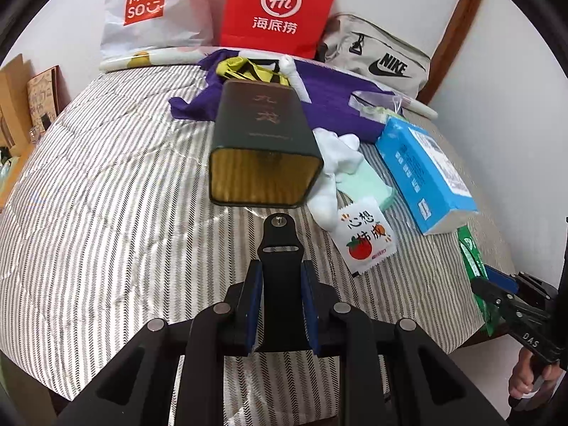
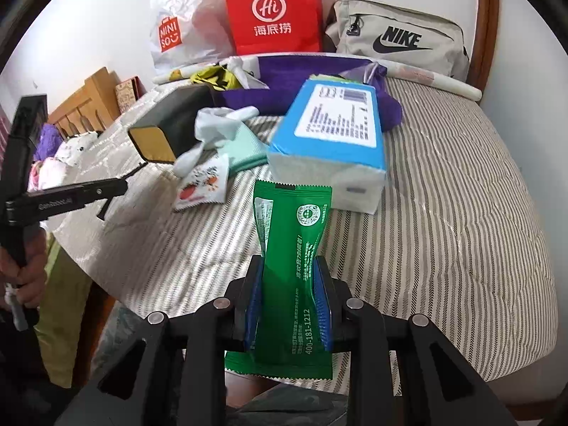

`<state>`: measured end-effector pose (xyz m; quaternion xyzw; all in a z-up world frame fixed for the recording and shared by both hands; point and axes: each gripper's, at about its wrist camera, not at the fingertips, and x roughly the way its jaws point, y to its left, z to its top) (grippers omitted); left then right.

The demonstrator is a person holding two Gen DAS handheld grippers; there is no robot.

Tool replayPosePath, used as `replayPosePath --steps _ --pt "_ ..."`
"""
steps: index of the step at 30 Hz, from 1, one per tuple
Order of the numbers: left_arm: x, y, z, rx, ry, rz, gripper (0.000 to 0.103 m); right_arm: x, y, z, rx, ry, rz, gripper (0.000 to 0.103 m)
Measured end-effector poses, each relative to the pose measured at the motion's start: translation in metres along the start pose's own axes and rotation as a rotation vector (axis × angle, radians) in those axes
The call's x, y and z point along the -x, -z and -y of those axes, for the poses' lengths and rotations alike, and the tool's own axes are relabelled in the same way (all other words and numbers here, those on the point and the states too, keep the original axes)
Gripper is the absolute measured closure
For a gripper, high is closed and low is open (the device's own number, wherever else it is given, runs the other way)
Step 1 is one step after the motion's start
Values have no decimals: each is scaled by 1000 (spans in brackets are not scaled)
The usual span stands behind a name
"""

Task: Organize soft objects
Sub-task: 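Grasp the second black strap with the left tool while the right tool holds the green sachet, then carry the black strap and green sachet toward the purple towel with both tools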

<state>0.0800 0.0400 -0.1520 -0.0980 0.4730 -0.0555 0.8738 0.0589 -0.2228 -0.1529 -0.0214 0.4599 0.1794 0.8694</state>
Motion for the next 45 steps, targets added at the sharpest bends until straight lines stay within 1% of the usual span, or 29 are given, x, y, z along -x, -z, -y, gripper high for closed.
replayPosePath --steps 8,11,16,19,23,30,33,36,39,45 --pt "22 -12 0 17 43 25 82 30 -25 -5 -1 -32 60 75" --pt "31 -20 1 14 44 42 82 38 -37 -6 3 -36 84 75" --pt "43 -35 2 20 55 69 82 43 -60 -3 8 -40 105 75" --pt "47 -47 1 33 76 76 82 44 -74 -2 18 -36 119 75" --pt "51 -65 1 21 54 99 82 42 -92 -2 28 -35 133 75" --pt "50 -95 1 25 45 120 82 34 -122 1 33 -40 152 75" --pt "50 -107 2 13 57 137 82 30 -134 4 32 -41 152 75" --pt "48 -117 3 1 39 149 82 25 -145 7 29 -45 152 75" --pt "44 -127 1 5 42 147 82 19 -156 12 23 -52 149 75" --pt "31 -144 -2 18 47 131 82 3 -179 26 17 -39 143 75"
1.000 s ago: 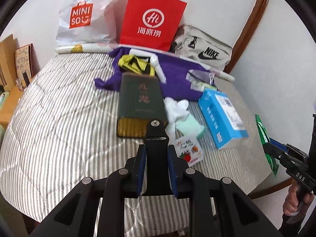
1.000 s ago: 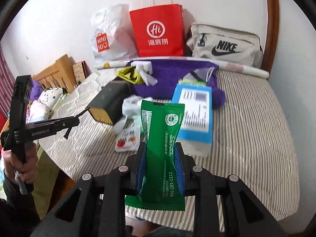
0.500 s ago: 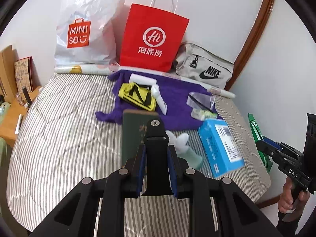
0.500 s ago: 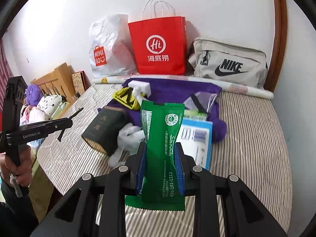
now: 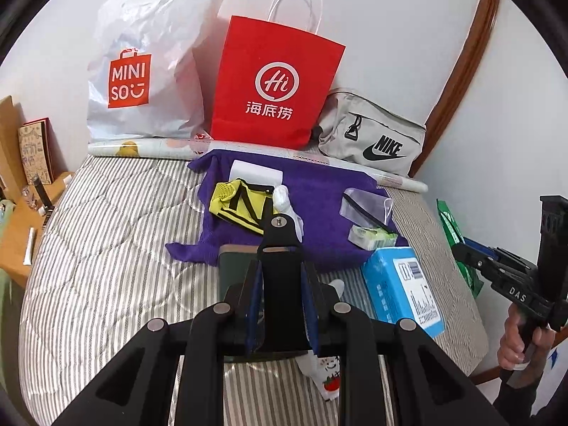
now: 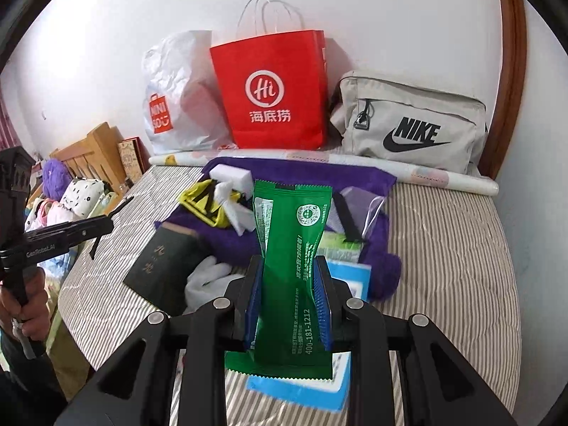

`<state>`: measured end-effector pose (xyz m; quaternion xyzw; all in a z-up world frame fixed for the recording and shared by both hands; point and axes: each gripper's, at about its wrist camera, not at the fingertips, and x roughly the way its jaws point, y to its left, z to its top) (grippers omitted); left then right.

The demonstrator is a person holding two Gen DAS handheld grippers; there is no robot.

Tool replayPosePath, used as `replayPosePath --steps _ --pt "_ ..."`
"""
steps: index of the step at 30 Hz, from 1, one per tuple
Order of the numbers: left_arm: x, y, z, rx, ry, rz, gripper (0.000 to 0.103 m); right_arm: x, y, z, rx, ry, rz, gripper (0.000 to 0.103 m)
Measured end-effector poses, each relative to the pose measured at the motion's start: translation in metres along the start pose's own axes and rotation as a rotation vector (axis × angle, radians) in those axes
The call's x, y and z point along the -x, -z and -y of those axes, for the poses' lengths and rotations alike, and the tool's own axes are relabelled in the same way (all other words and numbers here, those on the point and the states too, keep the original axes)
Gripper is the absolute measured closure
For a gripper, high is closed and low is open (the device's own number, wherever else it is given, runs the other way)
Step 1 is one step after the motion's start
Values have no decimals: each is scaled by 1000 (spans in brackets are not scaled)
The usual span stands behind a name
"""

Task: Organize soft objects
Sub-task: 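Carry the black strap and green sachet toward the purple towel with both tools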

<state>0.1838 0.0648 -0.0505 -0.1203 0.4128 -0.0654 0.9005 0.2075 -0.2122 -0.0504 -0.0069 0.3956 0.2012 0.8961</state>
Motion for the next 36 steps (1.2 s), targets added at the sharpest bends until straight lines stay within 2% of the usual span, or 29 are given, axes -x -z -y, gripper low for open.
replayPosePath --steps 9,20,29,36 --pt "-28 -19 -7 30 6 -29 82 -31 -31 21 -1 2 -12 75" --pt "-57 -43 -20 62 12 -50 82 -89 -55 44 4 19 -72 75" --pt "-85 -57 -30 90 12 -73 82 -146 -68 51 20 -19 -161 75" --pt "-105 -64 -32 90 22 -91 82 -184 -62 50 43 -39 -251 75"
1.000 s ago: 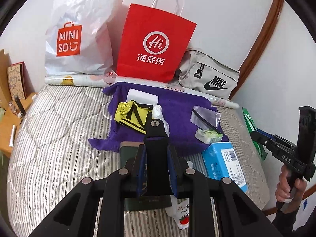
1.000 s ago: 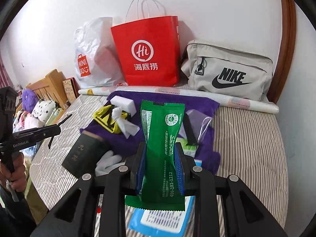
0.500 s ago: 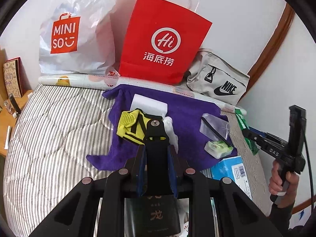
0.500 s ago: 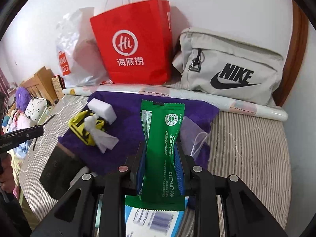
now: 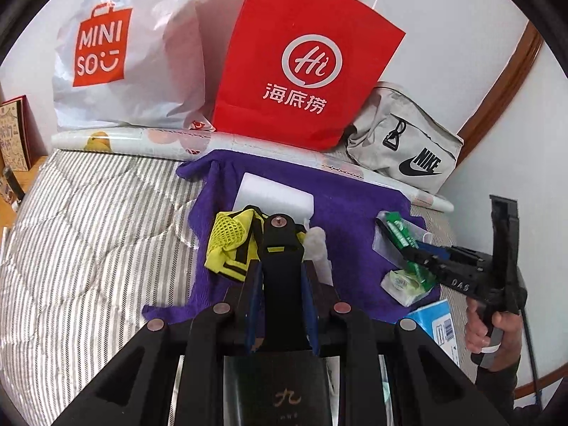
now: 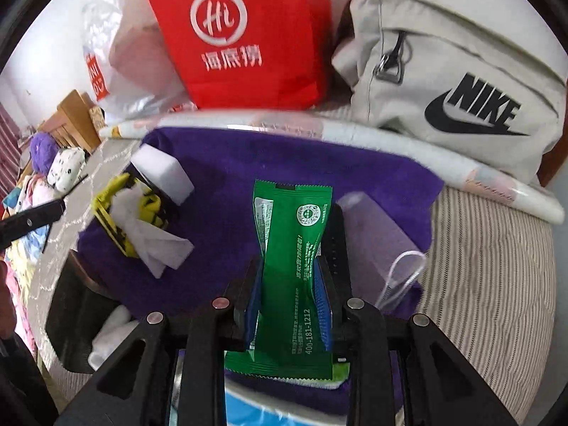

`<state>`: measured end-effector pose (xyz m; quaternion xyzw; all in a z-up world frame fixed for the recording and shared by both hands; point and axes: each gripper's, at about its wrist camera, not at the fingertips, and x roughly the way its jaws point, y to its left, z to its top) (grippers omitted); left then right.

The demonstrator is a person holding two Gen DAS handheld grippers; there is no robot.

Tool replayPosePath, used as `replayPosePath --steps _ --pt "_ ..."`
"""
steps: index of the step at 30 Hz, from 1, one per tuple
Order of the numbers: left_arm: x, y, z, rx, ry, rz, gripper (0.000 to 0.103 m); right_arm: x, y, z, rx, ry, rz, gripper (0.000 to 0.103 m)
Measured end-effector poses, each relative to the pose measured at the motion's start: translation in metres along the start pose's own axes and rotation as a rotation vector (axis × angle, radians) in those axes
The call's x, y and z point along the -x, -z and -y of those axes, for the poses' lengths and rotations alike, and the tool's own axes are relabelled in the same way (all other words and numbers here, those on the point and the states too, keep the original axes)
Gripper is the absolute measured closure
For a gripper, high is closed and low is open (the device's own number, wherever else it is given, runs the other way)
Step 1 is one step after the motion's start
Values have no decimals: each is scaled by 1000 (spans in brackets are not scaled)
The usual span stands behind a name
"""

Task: Organize soft objects
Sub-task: 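Carry the black strap and green sachet toward the purple towel with both tools, then release the black strap onto the towel with the left tool while the right tool releases the sachet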

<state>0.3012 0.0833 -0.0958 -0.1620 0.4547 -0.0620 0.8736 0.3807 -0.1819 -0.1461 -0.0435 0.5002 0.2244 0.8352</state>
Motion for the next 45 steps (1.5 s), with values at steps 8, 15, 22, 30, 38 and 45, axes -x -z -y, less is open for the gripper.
replayPosePath --steps 8,15,22,30,38,45 --pt "-23 -9 0 -3 17 -24 82 -18 -4 5 4 -9 -57 68" --pt "-41 -17 3 -17 6 -37 82 -9 -6 7 -5 -24 -28 51" --pt "-51 -18 -1 -6 16 -55 82 10 1 7 -36 -2 1 47" --pt "-51 -19 2 -10 13 -58 80 39 26 1 -54 4 44 47" --pt "-29 -12 12 -39 -4 -67 63 70 48 -14 -55 -21 79 47" --pt "12 7 20 -74 -12 -35 60 95 70 -40 -50 -57 92 47"
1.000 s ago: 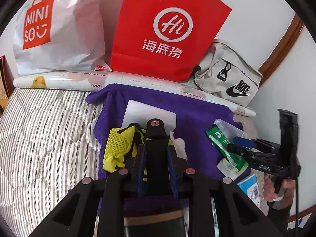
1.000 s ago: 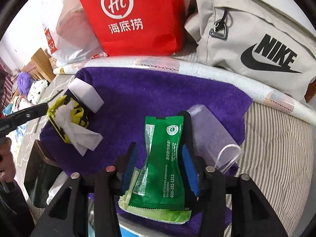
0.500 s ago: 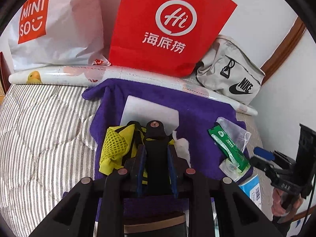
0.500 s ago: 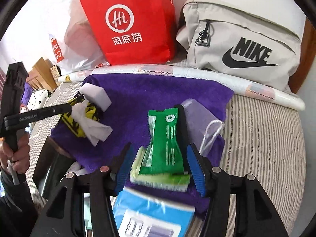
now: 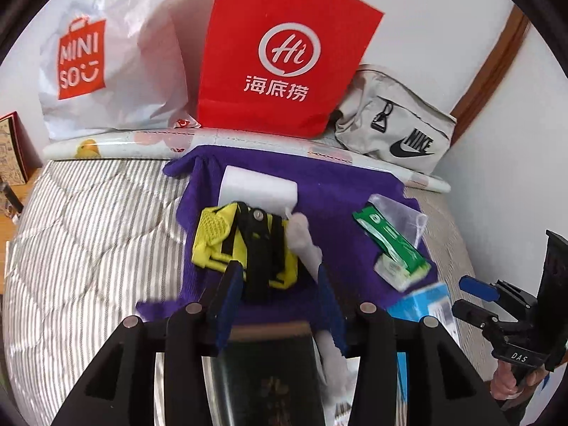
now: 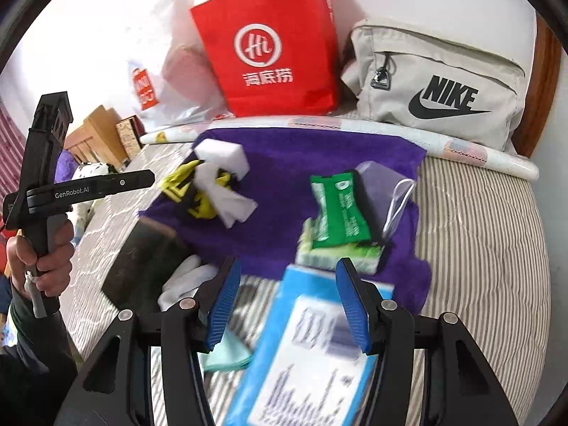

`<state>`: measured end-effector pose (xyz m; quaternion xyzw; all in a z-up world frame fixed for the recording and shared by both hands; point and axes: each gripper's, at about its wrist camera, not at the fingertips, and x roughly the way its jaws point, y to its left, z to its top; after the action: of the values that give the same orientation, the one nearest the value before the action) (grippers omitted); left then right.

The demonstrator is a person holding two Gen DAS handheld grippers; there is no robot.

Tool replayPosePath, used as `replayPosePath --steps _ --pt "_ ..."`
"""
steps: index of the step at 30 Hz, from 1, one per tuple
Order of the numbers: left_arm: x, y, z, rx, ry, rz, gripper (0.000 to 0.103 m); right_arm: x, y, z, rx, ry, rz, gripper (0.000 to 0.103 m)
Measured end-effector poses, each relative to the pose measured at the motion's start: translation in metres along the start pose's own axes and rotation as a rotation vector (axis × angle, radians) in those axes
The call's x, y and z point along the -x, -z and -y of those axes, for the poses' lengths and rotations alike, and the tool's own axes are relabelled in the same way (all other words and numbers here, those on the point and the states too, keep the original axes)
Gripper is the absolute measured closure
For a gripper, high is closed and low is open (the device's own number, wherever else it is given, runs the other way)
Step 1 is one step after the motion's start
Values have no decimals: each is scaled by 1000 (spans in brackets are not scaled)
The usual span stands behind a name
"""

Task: Organize soft objects
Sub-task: 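Release the black strap onto the towel with the left tool while the right tool releases the sachet, then move both tools back to the pile beside the green tin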

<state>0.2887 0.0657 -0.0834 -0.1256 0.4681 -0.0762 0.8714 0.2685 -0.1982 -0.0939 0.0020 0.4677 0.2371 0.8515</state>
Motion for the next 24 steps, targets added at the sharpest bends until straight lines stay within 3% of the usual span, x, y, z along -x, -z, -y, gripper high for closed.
replayPosePath --steps 12,17,24 --pt "49 68 -6 12 23 0 59 25 50 -63 124 -35 31 47" --pt "60 95 -13 20 20 -16 59 17 75 -90 168 -42 -11 47" --pt "75 124 -30 38 11 -6 56 -3 87 -112 214 17 -14 47"
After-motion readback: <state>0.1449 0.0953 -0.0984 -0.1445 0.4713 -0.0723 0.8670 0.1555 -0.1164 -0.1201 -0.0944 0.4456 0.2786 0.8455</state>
